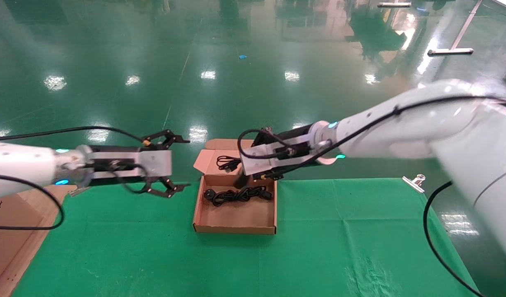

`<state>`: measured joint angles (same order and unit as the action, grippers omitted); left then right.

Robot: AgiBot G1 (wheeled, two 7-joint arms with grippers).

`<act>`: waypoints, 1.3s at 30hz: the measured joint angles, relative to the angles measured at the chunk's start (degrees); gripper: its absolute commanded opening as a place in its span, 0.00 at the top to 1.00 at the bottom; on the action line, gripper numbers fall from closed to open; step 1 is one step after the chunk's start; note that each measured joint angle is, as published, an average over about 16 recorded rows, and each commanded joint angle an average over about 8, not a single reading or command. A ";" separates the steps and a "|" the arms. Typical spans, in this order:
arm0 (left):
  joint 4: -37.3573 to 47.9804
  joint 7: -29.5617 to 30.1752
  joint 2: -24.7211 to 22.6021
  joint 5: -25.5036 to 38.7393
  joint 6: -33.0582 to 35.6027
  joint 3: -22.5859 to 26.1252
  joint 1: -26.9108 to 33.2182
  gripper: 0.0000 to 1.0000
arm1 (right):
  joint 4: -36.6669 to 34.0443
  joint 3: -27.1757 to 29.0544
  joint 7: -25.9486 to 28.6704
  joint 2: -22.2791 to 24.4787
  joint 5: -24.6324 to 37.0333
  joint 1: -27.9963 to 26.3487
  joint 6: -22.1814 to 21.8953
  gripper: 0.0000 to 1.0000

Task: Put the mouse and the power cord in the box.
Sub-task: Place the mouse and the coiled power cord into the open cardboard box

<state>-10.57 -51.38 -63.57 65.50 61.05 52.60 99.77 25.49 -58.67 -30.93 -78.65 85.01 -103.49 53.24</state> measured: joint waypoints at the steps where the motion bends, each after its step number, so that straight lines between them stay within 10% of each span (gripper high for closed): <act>1: 0.36 -0.63 0.38 -0.29 0.81 -0.18 0.05 0.00 | 0.66 -0.76 0.36 -0.01 -0.15 0.67 -1.55 1.00; 5: 1.77 -2.75 1.33 -1.10 3.17 -0.69 0.19 0.00 | 2.69 -3.68 1.69 -0.05 -0.73 3.01 -6.55 0.96; 14: 4.11 -4.79 1.37 -1.66 4.46 -1.07 0.60 0.00 | 4.95 -8.06 3.90 -0.06 -2.33 6.02 -11.36 0.00; 39: -0.39 -0.36 2.99 -3.02 5.32 -3.37 -1.96 0.00 | 7.85 -4.25 6.58 3.11 -5.15 8.42 -7.95 0.00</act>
<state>-10.97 -51.75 -60.58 62.48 66.37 49.23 97.81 33.33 -62.92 -24.35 -75.54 79.86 -95.06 45.29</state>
